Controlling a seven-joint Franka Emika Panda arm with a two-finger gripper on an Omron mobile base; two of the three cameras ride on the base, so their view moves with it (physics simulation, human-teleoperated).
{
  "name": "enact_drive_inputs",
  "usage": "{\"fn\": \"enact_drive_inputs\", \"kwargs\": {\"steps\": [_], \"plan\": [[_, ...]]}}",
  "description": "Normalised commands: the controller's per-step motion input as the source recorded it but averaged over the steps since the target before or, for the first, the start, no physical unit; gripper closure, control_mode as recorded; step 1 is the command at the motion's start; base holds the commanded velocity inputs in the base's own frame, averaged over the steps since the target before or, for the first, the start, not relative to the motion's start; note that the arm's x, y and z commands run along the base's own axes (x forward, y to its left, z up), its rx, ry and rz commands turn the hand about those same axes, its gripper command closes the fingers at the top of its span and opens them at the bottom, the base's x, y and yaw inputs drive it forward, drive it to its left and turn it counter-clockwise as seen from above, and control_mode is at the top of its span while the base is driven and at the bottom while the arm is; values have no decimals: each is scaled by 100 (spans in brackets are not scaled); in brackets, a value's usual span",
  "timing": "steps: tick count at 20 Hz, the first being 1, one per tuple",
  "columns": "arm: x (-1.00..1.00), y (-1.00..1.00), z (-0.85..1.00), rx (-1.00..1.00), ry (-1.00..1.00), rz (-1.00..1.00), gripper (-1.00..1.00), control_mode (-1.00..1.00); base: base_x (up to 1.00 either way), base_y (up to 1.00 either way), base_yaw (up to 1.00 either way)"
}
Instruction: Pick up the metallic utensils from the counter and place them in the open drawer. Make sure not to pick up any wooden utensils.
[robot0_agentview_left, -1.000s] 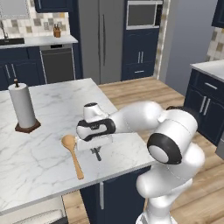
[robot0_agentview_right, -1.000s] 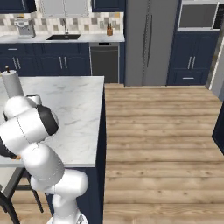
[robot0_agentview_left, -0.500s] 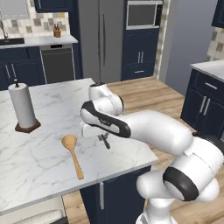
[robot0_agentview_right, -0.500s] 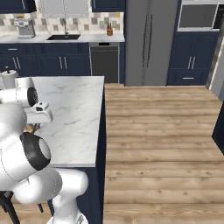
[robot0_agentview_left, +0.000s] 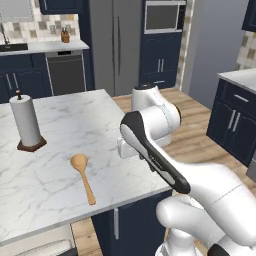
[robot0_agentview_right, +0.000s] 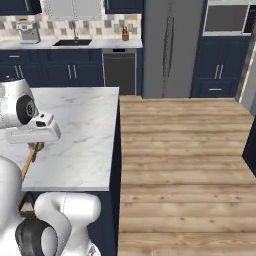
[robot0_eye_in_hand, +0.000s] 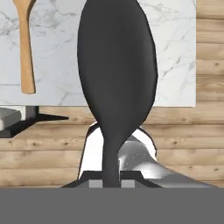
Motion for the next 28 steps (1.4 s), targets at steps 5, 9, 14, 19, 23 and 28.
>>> {"fn": "enact_drive_inputs", "kwargs": {"steps": [5,9,14,19,23,28], "plan": [[-27,-89,59,0,0,0,100,-100,0,0,0],[-37,-55,37,0,0,0,100,-100,0,0,0],[-3,-1,5,0,0,0,100,-100,0,0,0],[0,0,0,0,0,0,100,-100,0,0,0],[-15,0,0,1,-1,0,100,100,-46,-15,-8],[0,0,0,0,0,0,100,100,-100,-26,-36]]}}
